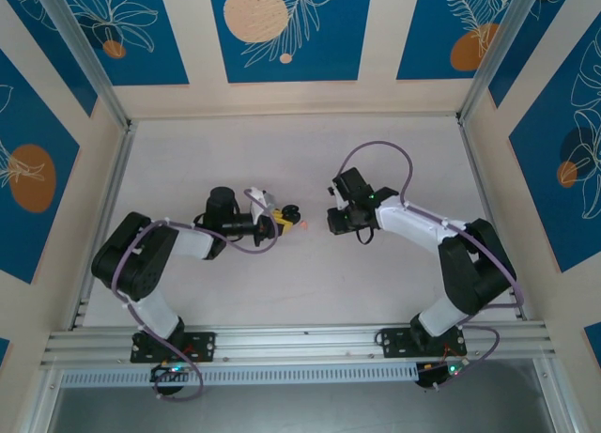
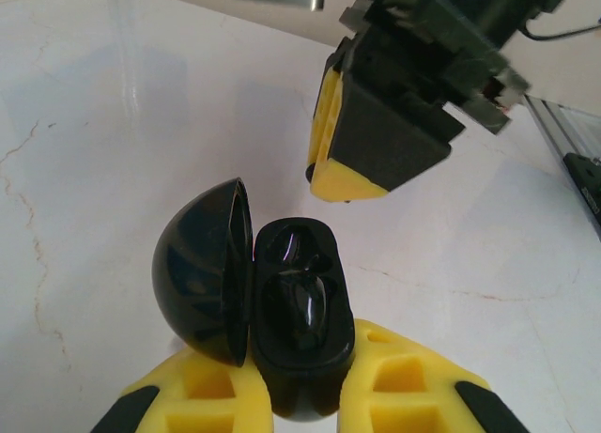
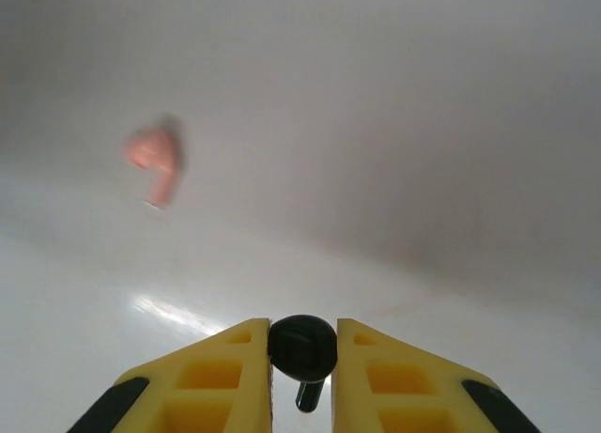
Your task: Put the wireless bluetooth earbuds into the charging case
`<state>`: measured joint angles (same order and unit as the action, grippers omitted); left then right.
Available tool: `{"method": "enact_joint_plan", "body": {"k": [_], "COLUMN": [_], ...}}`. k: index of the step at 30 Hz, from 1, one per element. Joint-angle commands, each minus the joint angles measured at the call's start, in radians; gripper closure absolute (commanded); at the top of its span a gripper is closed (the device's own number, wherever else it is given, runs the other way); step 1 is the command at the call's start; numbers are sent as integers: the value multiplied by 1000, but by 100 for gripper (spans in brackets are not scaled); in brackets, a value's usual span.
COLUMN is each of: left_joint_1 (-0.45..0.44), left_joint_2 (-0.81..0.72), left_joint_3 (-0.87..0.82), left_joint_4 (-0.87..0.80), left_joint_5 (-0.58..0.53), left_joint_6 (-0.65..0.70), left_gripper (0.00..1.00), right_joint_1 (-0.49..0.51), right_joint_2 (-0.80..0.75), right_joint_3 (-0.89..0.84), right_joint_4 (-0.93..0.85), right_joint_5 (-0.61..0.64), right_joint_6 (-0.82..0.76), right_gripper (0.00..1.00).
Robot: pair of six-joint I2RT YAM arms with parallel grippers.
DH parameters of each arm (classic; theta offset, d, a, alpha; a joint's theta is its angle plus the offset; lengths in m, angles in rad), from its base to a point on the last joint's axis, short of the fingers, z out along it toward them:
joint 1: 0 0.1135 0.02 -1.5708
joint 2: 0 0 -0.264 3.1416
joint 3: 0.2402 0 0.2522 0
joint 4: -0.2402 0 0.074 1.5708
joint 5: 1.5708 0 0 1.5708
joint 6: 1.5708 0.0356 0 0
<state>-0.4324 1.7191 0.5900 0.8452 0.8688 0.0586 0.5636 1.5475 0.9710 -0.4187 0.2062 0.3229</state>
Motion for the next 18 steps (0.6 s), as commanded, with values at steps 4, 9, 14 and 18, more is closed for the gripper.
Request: {"method": "enact_joint_plan", "body": {"k": [4, 9, 14, 18], "left_joint_1": [-12, -14, -14, -14], "left_joint_2": [46, 40, 46, 54], "left_joint_3": [4, 5, 7, 4], "left_joint_4": [170, 173, 200, 234], "left_joint_5": [42, 38, 39, 40], "left_joint_6": [-89, -95, -117, -143], "left_gripper": [93, 93, 93, 93], "right_joint_1": [60, 84, 131, 171], "right_joint_2": [-101, -142, -177, -186], "right_joint_3": [-89, -134, -169, -175], "right_joint_4": [383, 530, 650, 698], "right_joint_5": [2, -28, -31, -32], "right_joint_6": [19, 24, 4, -31], "right_gripper": [80, 80, 80, 80]}}
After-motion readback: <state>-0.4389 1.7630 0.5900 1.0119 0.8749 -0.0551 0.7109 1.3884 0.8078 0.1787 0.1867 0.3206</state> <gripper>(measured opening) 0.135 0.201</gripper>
